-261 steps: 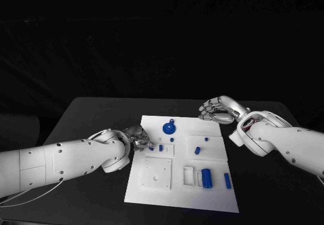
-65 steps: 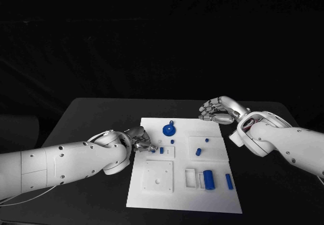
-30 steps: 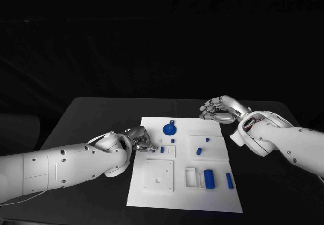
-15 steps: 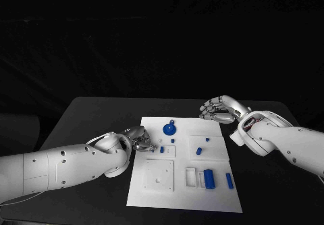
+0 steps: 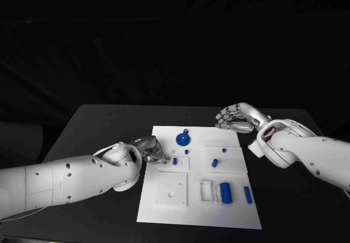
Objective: Assemble the parts on the task board
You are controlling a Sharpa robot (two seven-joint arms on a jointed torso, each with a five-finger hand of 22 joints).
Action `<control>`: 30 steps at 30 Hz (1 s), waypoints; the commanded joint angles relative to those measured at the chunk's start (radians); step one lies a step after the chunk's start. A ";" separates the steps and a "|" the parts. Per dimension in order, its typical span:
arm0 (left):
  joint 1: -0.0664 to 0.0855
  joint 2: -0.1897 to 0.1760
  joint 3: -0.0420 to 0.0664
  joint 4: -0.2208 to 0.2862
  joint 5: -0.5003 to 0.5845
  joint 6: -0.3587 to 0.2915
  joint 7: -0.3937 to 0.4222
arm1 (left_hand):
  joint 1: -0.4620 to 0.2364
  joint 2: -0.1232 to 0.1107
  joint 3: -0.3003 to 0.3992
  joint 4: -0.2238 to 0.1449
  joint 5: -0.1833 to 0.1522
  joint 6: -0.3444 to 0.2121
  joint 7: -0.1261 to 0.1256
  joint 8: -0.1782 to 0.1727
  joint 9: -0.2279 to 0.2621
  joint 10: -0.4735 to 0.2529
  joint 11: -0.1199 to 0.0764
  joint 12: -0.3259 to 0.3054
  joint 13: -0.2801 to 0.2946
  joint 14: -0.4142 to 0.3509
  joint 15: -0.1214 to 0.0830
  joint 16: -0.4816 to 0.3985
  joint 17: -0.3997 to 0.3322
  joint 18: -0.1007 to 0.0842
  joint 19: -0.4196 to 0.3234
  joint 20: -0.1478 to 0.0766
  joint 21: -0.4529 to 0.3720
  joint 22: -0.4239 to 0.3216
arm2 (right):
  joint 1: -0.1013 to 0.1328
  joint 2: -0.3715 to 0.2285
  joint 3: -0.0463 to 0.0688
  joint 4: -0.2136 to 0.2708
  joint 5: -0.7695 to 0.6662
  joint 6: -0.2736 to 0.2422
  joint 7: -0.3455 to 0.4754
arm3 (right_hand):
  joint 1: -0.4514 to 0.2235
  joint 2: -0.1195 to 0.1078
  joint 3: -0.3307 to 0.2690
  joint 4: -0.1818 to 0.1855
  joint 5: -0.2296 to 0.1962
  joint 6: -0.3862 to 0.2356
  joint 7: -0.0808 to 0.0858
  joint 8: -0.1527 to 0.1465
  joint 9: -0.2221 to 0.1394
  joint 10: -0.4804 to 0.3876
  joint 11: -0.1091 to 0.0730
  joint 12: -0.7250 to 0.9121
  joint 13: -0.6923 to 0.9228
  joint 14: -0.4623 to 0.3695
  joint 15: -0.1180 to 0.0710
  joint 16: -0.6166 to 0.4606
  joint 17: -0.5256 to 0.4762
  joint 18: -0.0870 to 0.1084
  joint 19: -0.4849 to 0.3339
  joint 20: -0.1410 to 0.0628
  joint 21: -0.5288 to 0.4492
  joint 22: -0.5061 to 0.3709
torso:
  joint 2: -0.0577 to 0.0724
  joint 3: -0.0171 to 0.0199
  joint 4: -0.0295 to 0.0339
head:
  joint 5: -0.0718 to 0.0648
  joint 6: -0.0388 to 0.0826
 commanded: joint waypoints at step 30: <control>-0.005 -0.003 -0.001 0.000 -0.010 0.036 0.001 | 0.059 0.049 0.053 -0.062 0.006 0.005 -0.002 -0.007 0.000 0.002 -0.008 -0.001 -0.002 0.008 -0.011 -0.001 -0.002 0.003 0.004 -0.132 0.006 0.012 | 0.000 -0.002 0.000 0.000 -0.002 0.013 0.011 | -0.002 -0.003 -0.003 0.004 0.007 -0.006 -0.001 0.006 -0.002 0.009 -0.003 -0.005 -0.001 0.005 0.000 -0.005 -0.002 -0.002 -0.004 0.005 -0.007 0.002 | 0.000 -0.0004 0.0003 | -0.001 -0.002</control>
